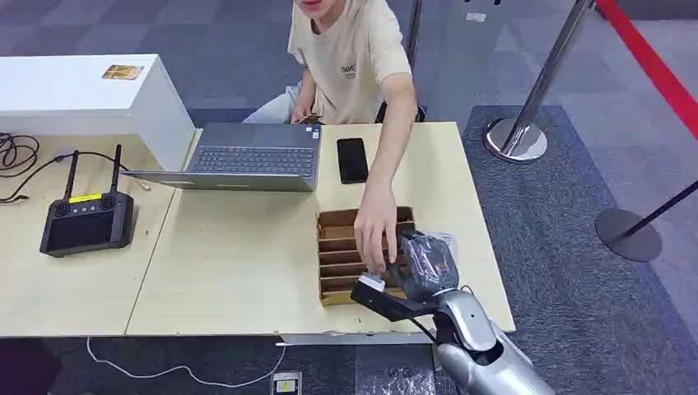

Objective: Pass the card to the sensor for recognition and then transmit it.

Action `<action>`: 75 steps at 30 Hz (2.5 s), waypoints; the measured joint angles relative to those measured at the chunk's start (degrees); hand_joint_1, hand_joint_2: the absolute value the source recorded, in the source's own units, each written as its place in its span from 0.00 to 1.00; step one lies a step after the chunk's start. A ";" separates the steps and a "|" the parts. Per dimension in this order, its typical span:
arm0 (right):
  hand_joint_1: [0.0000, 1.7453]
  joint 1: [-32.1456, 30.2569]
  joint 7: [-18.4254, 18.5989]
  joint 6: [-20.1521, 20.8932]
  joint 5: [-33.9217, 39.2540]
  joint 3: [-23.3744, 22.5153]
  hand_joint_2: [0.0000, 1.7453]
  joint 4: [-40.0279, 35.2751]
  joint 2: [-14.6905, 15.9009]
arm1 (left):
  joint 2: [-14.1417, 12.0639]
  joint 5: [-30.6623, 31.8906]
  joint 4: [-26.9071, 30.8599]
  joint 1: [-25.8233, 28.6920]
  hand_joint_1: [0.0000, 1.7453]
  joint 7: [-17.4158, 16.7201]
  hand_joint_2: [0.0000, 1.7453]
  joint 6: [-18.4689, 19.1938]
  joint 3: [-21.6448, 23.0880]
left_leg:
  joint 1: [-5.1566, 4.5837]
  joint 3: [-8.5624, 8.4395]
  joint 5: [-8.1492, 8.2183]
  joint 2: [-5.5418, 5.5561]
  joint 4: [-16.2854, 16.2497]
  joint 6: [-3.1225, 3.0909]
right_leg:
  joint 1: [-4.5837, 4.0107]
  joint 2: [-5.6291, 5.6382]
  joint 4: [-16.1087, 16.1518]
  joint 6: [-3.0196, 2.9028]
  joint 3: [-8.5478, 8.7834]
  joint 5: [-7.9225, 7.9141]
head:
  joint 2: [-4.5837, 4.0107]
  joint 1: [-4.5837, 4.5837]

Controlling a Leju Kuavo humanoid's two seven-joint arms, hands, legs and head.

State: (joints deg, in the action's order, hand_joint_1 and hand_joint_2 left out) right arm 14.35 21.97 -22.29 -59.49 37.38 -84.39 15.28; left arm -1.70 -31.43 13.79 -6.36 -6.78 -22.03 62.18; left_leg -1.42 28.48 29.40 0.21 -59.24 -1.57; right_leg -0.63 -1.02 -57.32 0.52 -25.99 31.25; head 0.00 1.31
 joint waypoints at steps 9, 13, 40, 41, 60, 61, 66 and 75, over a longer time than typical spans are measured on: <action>0.63 -0.02 -0.04 -0.09 0.48 0.04 1.00 0.63 -0.02 | 0.02 -0.02 0.00 0.00 0.00 -0.04 1.00 -0.02 0.00 | 0.00 0.00 0.00 0.00 0.00 0.00 | 0.00 0.00 0.00 0.00 0.00 0.00 | -0.02 0.00; 0.88 -0.02 -0.13 -0.15 0.57 0.17 1.00 0.90 -0.04 | 0.04 -0.02 0.00 0.00 0.00 -0.04 1.00 -0.04 0.00 | 0.00 0.00 0.00 0.00 0.00 0.00 | 0.00 0.00 0.00 0.00 0.00 0.00 | 0.00 0.02; 1.00 0.52 -2.56 -2.60 5.47 0.24 1.00 0.94 0.04 | 0.07 -0.07 0.00 0.02 0.00 0.18 1.00 -0.07 0.00 | 0.00 -0.02 0.00 0.00 -0.01 0.00 | 0.00 0.00 0.00 0.00 0.00 0.00 | 0.00 0.02; 1.00 0.52 -2.69 -2.69 6.05 0.18 1.00 0.37 0.15 | 0.07 -0.13 0.00 0.02 0.00 0.26 1.00 -0.07 0.00 | 0.00 -0.01 0.00 0.00 -0.01 0.00 | 0.00 0.00 0.00 0.00 0.00 0.00 | 0.00 0.02; 1.00 7.49 -11.23 -2.62 27.31 -3.56 1.00 -19.49 3.54 | 0.00 0.50 0.00 0.10 0.00 -0.07 1.00 1.22 0.37 | 0.00 0.00 0.00 -0.01 -0.01 0.00 | 0.00 0.01 0.00 0.00 -0.01 0.00 | 0.00 0.00; 1.00 8.36 -12.75 -2.17 30.91 -3.61 1.00 -20.08 3.63 | -0.02 0.68 0.00 0.07 0.00 -0.13 1.00 1.59 0.39 | 0.00 -0.01 0.00 -0.02 -0.01 0.00 | 0.00 0.01 0.00 0.00 -0.01 0.00 | 0.00 0.00; 1.00 12.69 -15.67 -0.41 38.56 -4.07 1.00 -20.37 3.98 | -0.04 1.57 0.00 0.03 0.00 -0.39 1.00 2.91 0.79 | 0.00 0.01 0.00 -0.01 0.00 0.00 | 0.00 0.01 0.00 0.00 0.00 0.00 | 0.00 -0.02; 1.00 23.68 -11.14 2.28 27.70 -3.61 1.00 -11.62 4.74 | -0.09 1.97 0.00 -0.09 0.00 0.40 0.00 7.00 1.84 | -0.01 0.04 0.00 0.01 -0.01 0.00 | 0.00 0.00 -0.01 0.00 -0.01 -0.01 | 0.00 0.00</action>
State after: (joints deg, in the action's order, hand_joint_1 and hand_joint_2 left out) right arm 38.03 10.82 -20.02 -31.79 33.77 -96.01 20.02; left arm -1.79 -29.46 13.79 -6.45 -6.38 -15.04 64.02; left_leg -1.43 28.52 29.40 0.22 -59.25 -1.57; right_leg -0.62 -1.02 -57.34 0.52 -25.99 31.24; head 0.00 1.31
